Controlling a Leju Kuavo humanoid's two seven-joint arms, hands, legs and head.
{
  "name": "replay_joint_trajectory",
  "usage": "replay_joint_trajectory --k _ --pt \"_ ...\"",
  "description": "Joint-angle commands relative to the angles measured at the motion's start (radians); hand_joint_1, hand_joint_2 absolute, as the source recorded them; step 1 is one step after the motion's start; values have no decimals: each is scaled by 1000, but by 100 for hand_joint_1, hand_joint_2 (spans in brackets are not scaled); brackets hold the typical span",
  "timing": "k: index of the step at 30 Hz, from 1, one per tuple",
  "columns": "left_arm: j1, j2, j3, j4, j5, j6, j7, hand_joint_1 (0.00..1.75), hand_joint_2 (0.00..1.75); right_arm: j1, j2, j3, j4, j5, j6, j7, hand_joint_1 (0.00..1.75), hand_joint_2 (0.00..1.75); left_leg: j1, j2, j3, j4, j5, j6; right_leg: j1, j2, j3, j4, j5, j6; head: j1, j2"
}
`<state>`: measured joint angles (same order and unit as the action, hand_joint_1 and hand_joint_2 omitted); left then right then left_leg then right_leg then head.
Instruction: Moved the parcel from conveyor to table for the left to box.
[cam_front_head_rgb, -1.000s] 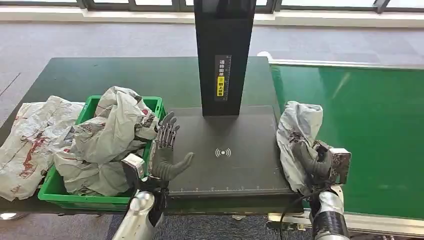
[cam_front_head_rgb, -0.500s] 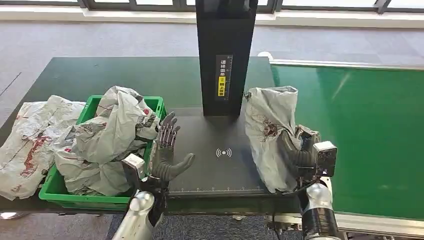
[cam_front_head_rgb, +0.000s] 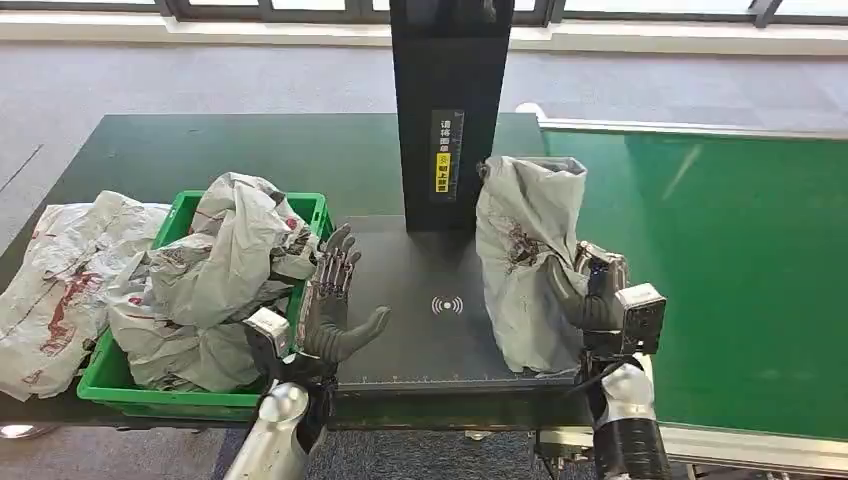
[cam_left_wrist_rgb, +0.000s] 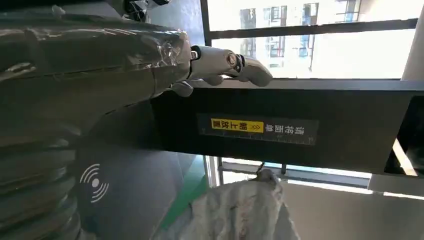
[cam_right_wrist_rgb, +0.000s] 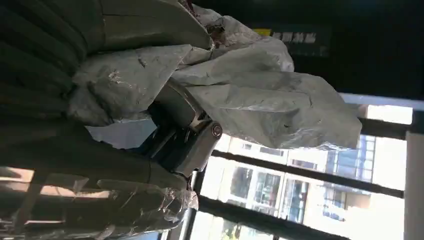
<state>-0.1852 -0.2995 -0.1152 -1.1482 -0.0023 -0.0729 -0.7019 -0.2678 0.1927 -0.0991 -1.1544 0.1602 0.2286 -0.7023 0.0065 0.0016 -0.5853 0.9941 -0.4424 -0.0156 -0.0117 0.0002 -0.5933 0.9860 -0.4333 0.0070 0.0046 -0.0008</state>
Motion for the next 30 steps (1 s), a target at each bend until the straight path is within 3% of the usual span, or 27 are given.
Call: replay_joint_trajectory --k 1,2,3,7,17,18,24,27,30 --pt "13 -50 48 41 -1 -9 4 0 175 -38 32 148 71 9 100 4 175 175 0 3 3 -1 -1 1 0 3 2 -1 0 0 0 0" --pt "15 -50 41 34 2 4 4 0 175 -55 50 116 145 126 -70 112 0 175 0 2 1 0 -1 0 0 2 1 0 0 0 0 0" --pt "15 -50 33 34 5 11 4 0 175 -80 49 103 204 135 -145 107 0 175 0 4 2 -1 -1 0 0 4 1 -1 0 0 0 0" --pt "13 -50 22 33 12 32 4 0 175 -181 18 95 468 180 -142 10 0 175 0 3 5 -2 0 1 1 3 4 -3 1 0 0 0" --pt "19 -50 33 29 6 27 4 0 175 -203 20 106 495 210 -141 23 0 175 0 -1 3 -1 -1 1 0 -1 3 -1 0 0 0 0" --pt "20 -50 33 30 5 25 4 0 175 -204 18 106 497 213 -142 25 0 0 0 0 2 0 -1 1 0 0 2 -1 0 0 0 0" --pt "25 -50 45 28 -4 19 4 0 175 -198 9 86 502 271 -261 35 0 0 0 -1 2 -1 0 1 0 -1 3 -2 -1 0 0 0" --pt "37 -50 52 17 -3 25 4 0 175 -201 2 135 514 392 -366 72 0 0 -1 -1 2 -1 0 1 0 -1 2 -1 -1 0 0 0" --pt "37 -50 52 17 -3 25 4 0 175 -201 2 135 514 392 -366 72 0 0 0 0 3 -1 -1 1 0 0 3 -2 -1 0 0 0"
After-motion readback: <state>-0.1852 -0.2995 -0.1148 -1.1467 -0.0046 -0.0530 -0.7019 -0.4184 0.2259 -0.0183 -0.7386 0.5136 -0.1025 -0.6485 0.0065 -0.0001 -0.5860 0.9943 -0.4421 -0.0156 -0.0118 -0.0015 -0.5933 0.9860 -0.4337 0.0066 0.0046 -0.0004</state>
